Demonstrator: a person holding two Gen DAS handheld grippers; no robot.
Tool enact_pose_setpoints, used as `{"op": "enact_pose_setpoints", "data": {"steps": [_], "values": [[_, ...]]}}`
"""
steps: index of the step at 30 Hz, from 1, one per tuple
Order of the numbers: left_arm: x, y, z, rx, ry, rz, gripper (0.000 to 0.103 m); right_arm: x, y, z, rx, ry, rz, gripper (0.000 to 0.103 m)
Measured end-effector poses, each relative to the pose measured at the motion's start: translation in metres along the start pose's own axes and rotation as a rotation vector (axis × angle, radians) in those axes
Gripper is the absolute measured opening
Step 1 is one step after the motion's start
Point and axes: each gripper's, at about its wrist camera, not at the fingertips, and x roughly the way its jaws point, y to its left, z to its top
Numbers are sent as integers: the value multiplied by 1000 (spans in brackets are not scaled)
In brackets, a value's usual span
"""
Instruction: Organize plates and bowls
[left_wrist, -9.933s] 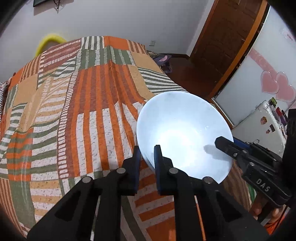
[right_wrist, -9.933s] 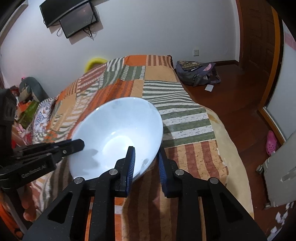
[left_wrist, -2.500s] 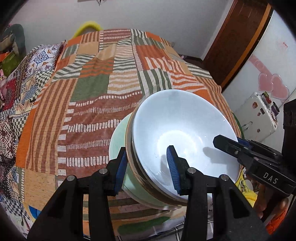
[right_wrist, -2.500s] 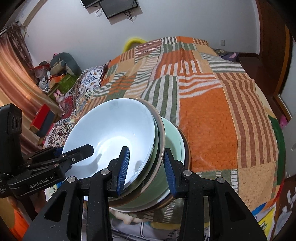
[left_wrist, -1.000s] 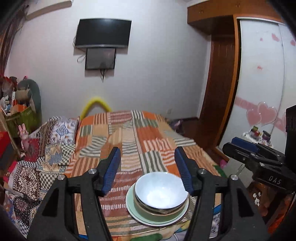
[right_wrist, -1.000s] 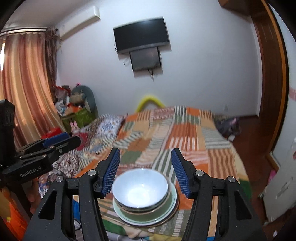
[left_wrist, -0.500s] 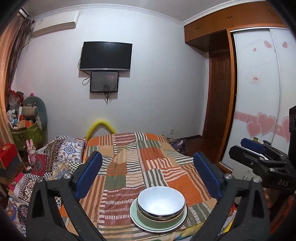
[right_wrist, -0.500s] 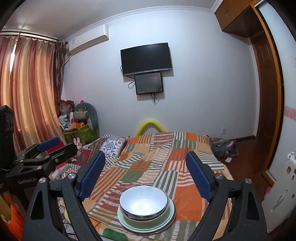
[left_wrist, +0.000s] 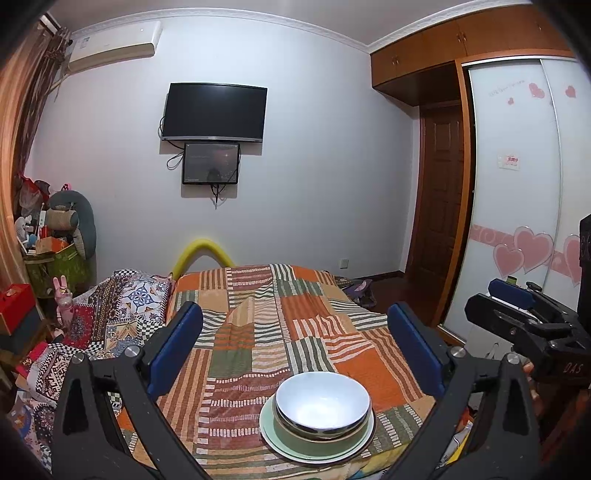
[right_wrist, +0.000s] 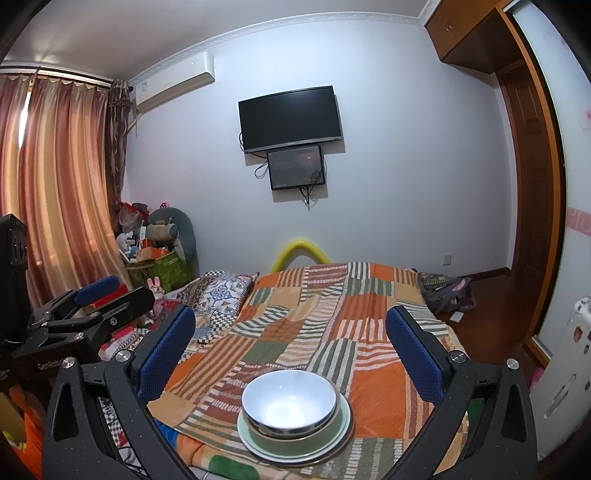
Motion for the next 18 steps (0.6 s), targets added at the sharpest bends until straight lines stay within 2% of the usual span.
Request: {"op": "enact_pose_setpoints", "data": {"steps": [18], "values": [[3,3,-3,-4,9,0,102,-1,0,1,-4,2,-1,103]]}}
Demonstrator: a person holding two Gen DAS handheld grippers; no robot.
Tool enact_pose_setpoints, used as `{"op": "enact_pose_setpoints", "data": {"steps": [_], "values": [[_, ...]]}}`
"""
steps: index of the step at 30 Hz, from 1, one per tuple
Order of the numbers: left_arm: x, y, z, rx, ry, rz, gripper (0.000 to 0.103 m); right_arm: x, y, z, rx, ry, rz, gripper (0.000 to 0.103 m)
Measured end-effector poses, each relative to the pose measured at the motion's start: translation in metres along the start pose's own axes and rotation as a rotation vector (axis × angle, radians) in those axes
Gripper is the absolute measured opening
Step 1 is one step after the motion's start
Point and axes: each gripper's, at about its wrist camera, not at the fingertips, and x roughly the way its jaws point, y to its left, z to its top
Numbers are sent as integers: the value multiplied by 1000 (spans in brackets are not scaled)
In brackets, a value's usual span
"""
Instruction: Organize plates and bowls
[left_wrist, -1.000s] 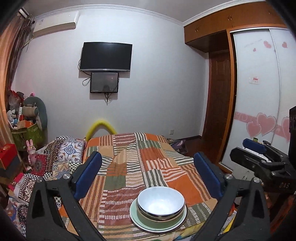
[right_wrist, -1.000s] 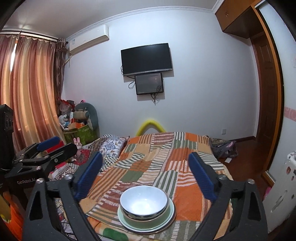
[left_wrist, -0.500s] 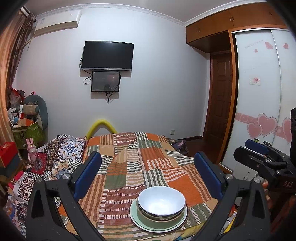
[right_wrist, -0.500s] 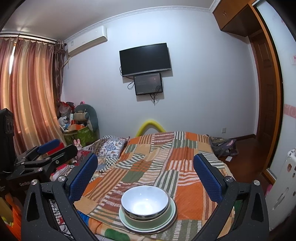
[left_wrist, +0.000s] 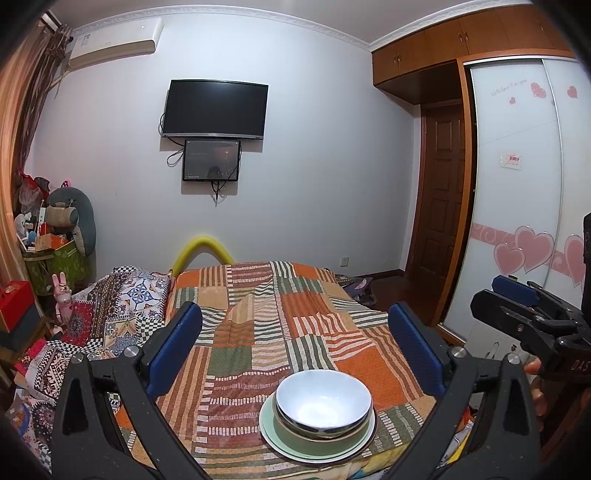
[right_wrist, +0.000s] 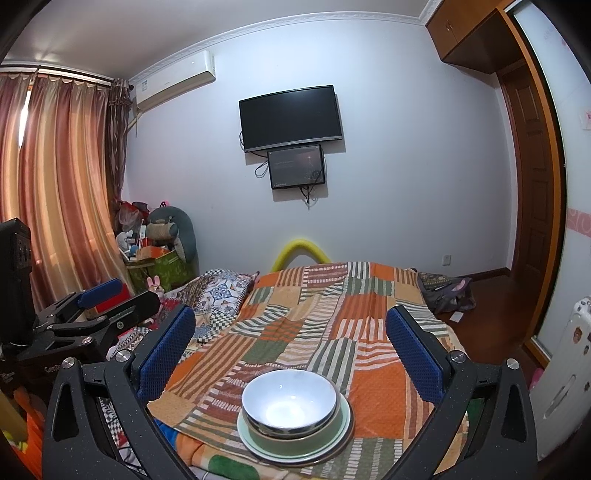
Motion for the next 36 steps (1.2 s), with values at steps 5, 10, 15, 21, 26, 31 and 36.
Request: {"op": "enact_pose_setpoints", "data": {"steps": [5,10,15,21,26,31,36], "values": [[1,1,-1,-3,3,-1,102,0,0,0,-1,0,-1,103],[2,2,-2,-5,5,0,102,0,2,-1,-3,4,-2,103],[3,2,-3,-8,7,-3,103,-1,4,-1,-11,6,-3,103],[3,2,-3,0,1,0,103,-1,4,-2,-10,5,-12,103],[4,0,-3,2,10,-22,103,-2,4,-1,-9,6,-14,103],[4,-1,-3,2,6,-19,103,-2,5,-2,-9,6,-14,103],[5,-1,-3,-7,9,-20,103,-1,4,-2,-9,7,-13,103]]}}
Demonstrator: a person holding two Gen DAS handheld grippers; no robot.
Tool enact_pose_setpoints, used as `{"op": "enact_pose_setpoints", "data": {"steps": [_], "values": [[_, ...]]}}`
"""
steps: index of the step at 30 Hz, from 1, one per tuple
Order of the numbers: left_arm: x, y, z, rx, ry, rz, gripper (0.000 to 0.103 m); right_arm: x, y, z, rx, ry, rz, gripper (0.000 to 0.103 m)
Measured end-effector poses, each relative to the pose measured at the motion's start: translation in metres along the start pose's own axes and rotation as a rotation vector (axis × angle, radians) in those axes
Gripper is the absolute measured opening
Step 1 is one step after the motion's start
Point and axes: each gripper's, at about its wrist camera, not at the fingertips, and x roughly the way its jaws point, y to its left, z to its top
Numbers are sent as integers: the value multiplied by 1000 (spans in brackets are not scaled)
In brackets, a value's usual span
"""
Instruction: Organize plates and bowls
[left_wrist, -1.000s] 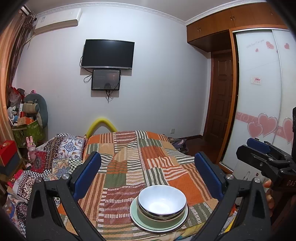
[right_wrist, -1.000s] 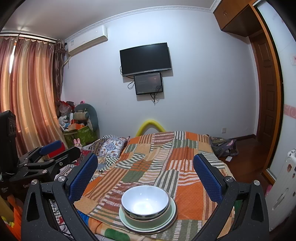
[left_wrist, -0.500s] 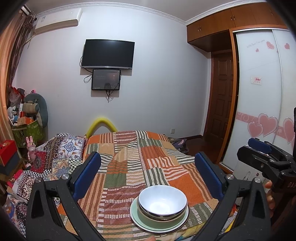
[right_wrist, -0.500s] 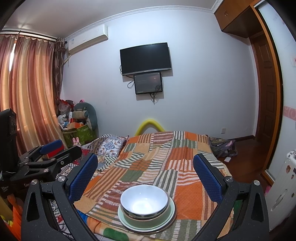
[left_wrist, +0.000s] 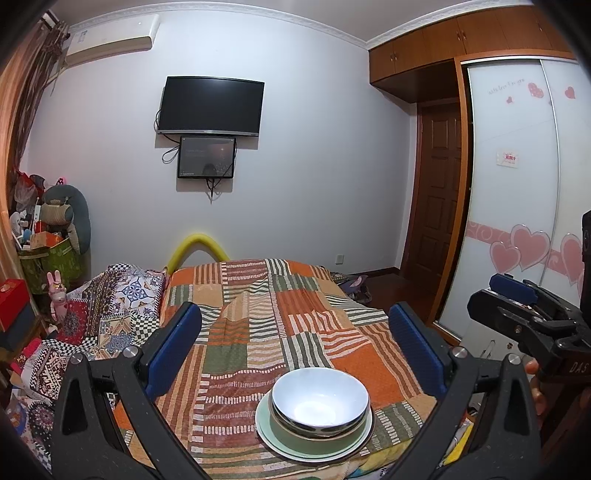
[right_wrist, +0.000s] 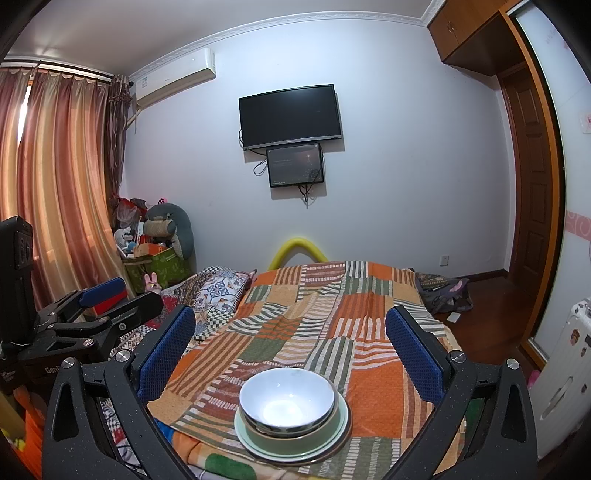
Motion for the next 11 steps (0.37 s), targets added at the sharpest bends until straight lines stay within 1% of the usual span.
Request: {"op": "enact_pose_setpoints", "data": {"steps": [11], "values": [[4,5,0,-25,5,10,103,2,-3,-1,1,4,5,103]]}}
